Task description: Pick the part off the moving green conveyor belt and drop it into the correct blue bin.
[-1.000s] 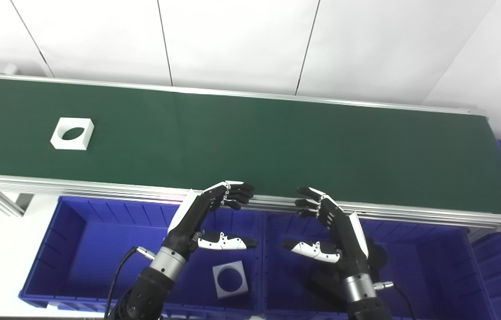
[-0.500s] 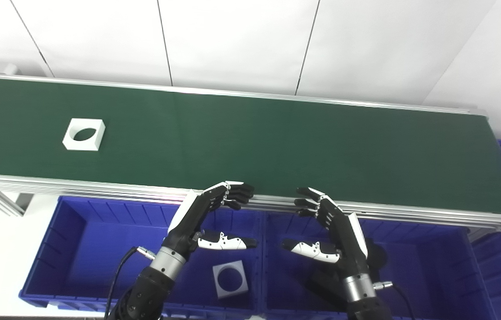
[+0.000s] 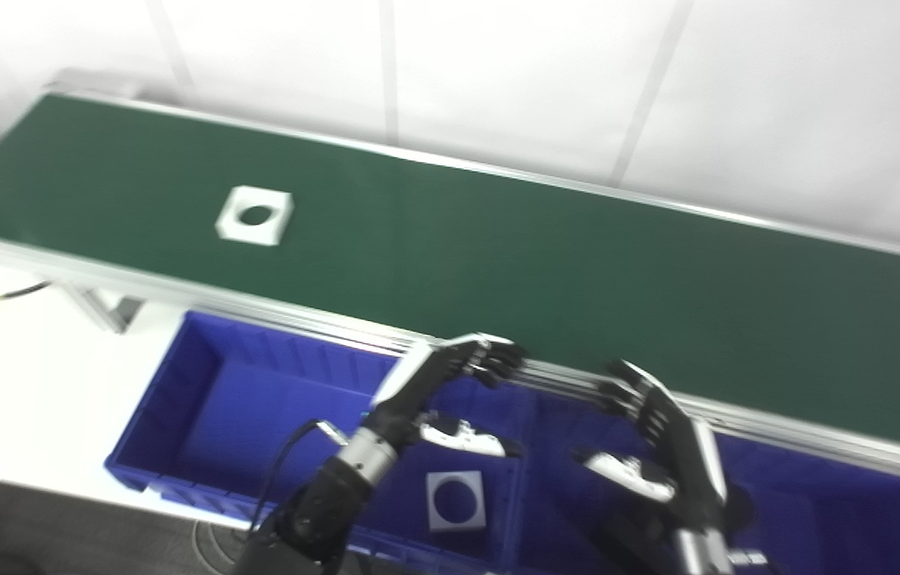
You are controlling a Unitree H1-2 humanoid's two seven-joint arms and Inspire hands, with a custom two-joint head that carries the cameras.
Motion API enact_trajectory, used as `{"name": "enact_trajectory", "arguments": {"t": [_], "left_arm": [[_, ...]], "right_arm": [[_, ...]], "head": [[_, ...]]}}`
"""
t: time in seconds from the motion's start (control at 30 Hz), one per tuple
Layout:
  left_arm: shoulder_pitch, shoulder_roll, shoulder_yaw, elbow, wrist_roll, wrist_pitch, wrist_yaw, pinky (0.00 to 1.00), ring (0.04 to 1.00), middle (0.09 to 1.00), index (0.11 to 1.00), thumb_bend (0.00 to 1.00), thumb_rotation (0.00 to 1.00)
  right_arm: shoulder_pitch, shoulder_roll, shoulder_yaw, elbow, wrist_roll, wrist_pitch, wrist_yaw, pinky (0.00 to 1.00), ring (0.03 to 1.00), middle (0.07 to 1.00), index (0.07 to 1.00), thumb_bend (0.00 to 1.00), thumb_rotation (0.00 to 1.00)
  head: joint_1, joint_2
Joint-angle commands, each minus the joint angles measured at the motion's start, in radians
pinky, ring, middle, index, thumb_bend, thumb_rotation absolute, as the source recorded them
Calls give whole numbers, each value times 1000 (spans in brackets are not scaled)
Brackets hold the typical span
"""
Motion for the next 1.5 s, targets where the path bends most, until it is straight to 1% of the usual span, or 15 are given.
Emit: {"name": "enact_trajectory", "arguments": {"t": [0.0,0.03,0.07,0.1,0.2,0.5,0.67,0.8,0.87,1.0,1.1,1.2,1.27,1.4,1.47], "left_arm": [[-31,-3,-13,5,26,-50,38,611,671,706,708,720,0],[-33,0,-20,17,35,-52,50,610,670,706,709,719,0],[-35,3,-26,25,40,-52,60,608,669,705,709,721,0],[-37,5,-34,35,41,-52,67,607,668,703,709,722,0],[-43,12,-57,55,33,-52,92,604,663,700,706,728,0],[-52,33,-97,69,24,-52,137,596,660,701,703,725,0],[-55,45,-107,69,22,-52,144,600,665,701,708,725,0],[-53,50,-113,62,15,-52,149,599,663,698,705,731,0],[-51,53,-113,47,6,-52,137,608,668,702,707,727,0],[-45,60,-117,-10,-1,-52,119,605,671,707,712,722,0],[-38,60,-113,-93,-9,-50,92,602,669,704,713,733,0],[-36,55,-113,-185,-18,-24,57,607,668,705,715,744,0],[-44,53,-112,-224,-16,-17,42,604,665,703,717,750,0],[-105,60,-94,-329,30,46,6,621,678,702,710,755,0],[-145,67,-74,-356,55,78,-4,612,676,700,703,767,0]], "right_arm": [[-15,2,-9,1,13,-53,14,681,762,836,767,800,243],[-15,1,-12,9,15,-53,19,679,762,836,767,799,244],[-15,1,-15,14,16,-53,22,674,761,837,768,799,244],[-15,2,-20,21,21,-53,30,668,762,837,767,799,238],[-17,9,-38,37,38,-53,57,664,763,836,763,798,222],[-20,27,-61,51,34,-53,78,658,755,833,761,798,211],[-23,33,-69,62,38,-53,94,670,765,835,763,793,184],[-24,37,-74,66,34,-53,98,666,767,835,762,792,191],[-27,38,-75,69,30,-53,95,668,769,836,763,793,201],[-33,39,-74,78,24,-53,87,660,764,837,765,794,217],[-36,36,-71,83,15,-53,79,650,759,840,771,790,224],[-38,41,-78,87,28,-53,91,657,759,838,771,782,212],[-41,44,-81,91,33,-53,97,662,763,839,770,779,211],[-42,43,-80,95,28,-53,95,660,763,842,776,779,226],[-43,45,-83,99,34,-53,101,667,764,842,777,775,216]], "head": [[9,-24],[22,-51],[22,-51],[31,-64],[37,-76],[20,-84],[19,-90],[28,-93],[35,-94],[40,-98],[44,-92],[43,-88],[43,-88],[47,-89],[52,-88]]}}
